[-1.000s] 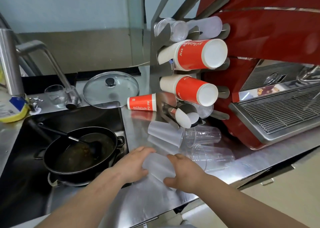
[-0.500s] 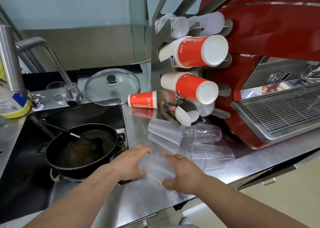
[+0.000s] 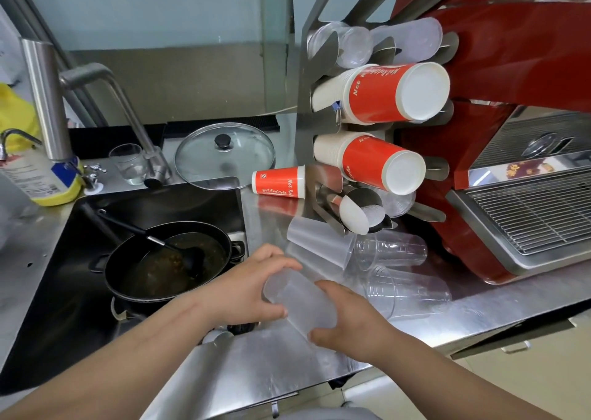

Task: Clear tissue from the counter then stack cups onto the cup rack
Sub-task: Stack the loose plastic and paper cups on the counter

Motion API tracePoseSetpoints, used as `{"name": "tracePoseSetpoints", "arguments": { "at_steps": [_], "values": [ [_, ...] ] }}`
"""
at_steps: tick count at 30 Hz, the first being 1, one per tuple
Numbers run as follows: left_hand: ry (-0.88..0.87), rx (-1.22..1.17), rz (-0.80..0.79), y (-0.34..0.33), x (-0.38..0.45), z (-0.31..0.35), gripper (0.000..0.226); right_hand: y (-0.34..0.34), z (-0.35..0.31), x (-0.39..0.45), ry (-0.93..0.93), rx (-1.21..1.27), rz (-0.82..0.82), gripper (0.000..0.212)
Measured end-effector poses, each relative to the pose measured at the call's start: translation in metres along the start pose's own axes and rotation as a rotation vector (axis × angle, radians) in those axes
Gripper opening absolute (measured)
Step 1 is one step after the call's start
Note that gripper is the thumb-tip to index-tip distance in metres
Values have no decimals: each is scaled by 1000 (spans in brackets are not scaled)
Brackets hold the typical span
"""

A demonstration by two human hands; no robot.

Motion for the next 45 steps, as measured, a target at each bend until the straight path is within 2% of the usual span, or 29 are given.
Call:
{"name": "tracePoseSetpoints", "arguments": {
  "at_steps": [11,18,25,28,31,37,41,45],
  "values": [
    [-84,-59,41,-17,-4,22,65,-22,0,1,53,69,-37,72],
    [-71,-8,-23,-32,-5,21,65,-33,8,3,60,44,-72,67],
    [-92,53,-38,-32,-10,27,58,-28,10,2,73,-50,-123,53],
    [-109,43,-9,-28,-8,33,58,-17,4,-3,81,-89,-148,42],
    [-122,86,20,-24,-4,42,59,1,-3,-8,77,-164,-178,42],
    [-127,231,-26,-28,19,65,51,56,-8,-24,60,-302,-212,43],
    [-89,356,-157,-43,47,78,41,94,13,-38,24,-381,-214,37],
    [-143,447,-218,-68,75,105,43,127,54,-46,-45,-387,-103,24]
  ]
}}
Point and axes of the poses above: each hand's wrist, its own x-axis towards the middle knuckle, its own y-axis out of the back of the hand, z = x × y, the point moved 10 cm from there along x, towards the middle knuckle, and after that the axes turned 11 degrees about -x, right-handed, at the moved point
